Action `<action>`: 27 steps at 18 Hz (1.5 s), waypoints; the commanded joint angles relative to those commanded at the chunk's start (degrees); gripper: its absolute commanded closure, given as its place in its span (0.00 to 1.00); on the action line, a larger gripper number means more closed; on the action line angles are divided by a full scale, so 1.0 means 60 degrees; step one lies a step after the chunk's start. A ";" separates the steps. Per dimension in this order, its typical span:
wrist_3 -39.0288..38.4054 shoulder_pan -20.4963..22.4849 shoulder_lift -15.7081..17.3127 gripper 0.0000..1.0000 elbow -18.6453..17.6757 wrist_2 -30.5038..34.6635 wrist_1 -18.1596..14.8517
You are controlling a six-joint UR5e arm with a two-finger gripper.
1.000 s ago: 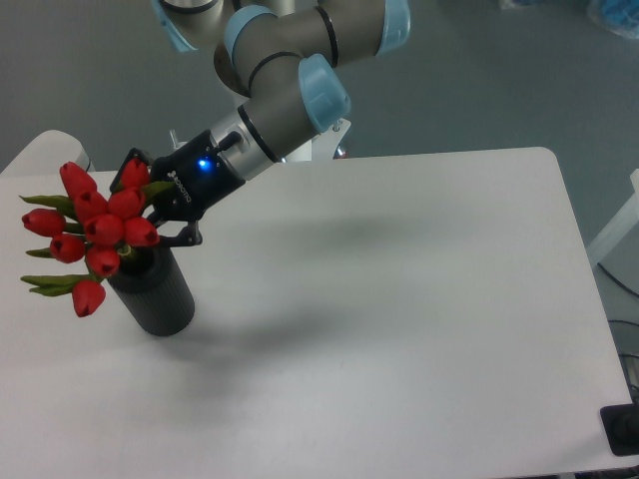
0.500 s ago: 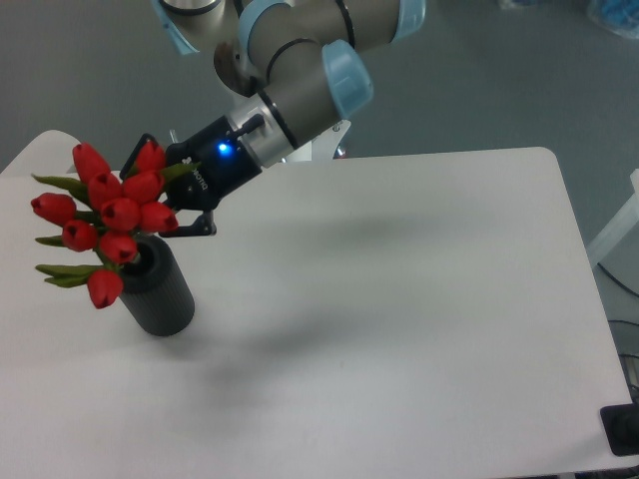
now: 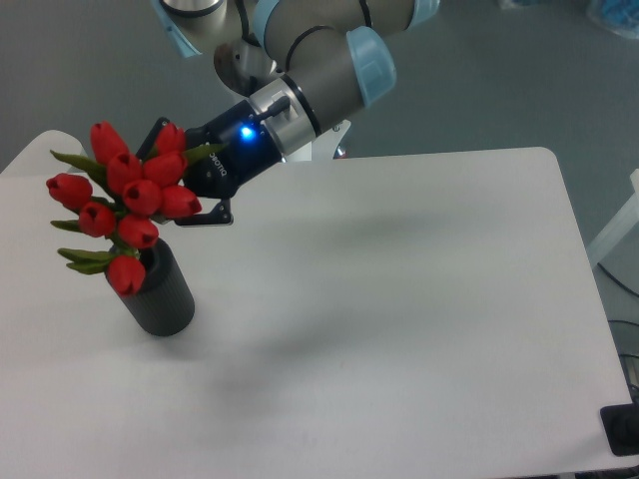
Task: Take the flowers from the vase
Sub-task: 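Lift the gripped tulips upward out of the black vase, then carry the tulip bunch away from the vase across the table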
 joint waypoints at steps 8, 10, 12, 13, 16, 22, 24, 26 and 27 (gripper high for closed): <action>-0.0279 0.0308 0.0000 0.90 0.0235 -0.0397 0.0000; -0.0250 0.0294 -0.0131 0.91 0.0409 -0.0295 0.0015; -0.0293 0.0322 -0.0423 0.94 0.0717 -0.0221 0.0029; -0.0322 0.0395 -0.0497 0.94 0.0907 -0.0206 0.0029; -0.0264 0.0820 -0.1156 0.94 0.1668 -0.0134 0.0132; -0.0658 0.0879 -0.1859 0.98 0.3177 0.2018 0.0044; -0.0922 0.0879 -0.2079 0.98 0.3631 0.2544 0.0073; -0.0894 0.0879 -0.2138 1.00 0.3838 0.3524 0.0059; -0.0865 0.0865 -0.2182 1.00 0.3925 0.3834 0.0088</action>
